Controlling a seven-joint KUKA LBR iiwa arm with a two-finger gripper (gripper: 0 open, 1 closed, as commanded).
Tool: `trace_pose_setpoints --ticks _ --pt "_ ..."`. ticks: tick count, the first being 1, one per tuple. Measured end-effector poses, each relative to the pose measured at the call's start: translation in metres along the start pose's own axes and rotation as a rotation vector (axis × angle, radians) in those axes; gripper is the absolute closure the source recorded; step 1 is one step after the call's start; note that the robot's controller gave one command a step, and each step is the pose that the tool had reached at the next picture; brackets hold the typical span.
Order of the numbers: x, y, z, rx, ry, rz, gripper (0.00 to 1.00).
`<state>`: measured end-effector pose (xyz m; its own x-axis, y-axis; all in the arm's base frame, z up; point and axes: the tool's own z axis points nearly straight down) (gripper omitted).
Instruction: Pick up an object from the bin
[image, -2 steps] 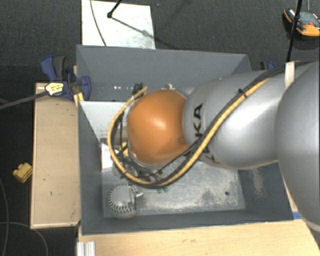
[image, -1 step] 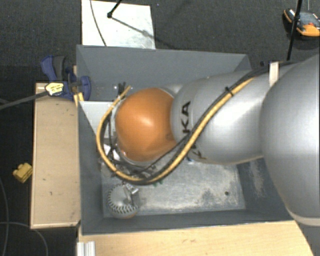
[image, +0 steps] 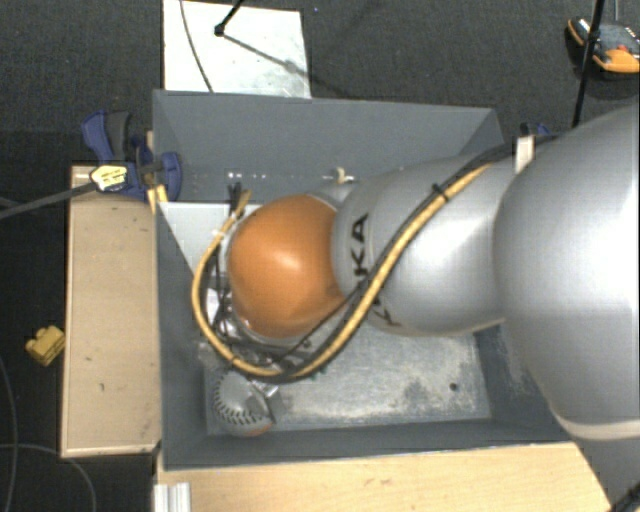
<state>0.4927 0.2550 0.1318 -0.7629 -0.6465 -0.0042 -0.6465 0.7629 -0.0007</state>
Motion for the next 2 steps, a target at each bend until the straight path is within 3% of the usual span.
trace_pose_setpoints --ticks 1,2 --pt "0.0003 -0.0019 0.0577 -0.005 0.015 -0.202 0.00" --pt "0.0045 0.0044 0.0522 0.003 -0.009 -0.314 1.00"
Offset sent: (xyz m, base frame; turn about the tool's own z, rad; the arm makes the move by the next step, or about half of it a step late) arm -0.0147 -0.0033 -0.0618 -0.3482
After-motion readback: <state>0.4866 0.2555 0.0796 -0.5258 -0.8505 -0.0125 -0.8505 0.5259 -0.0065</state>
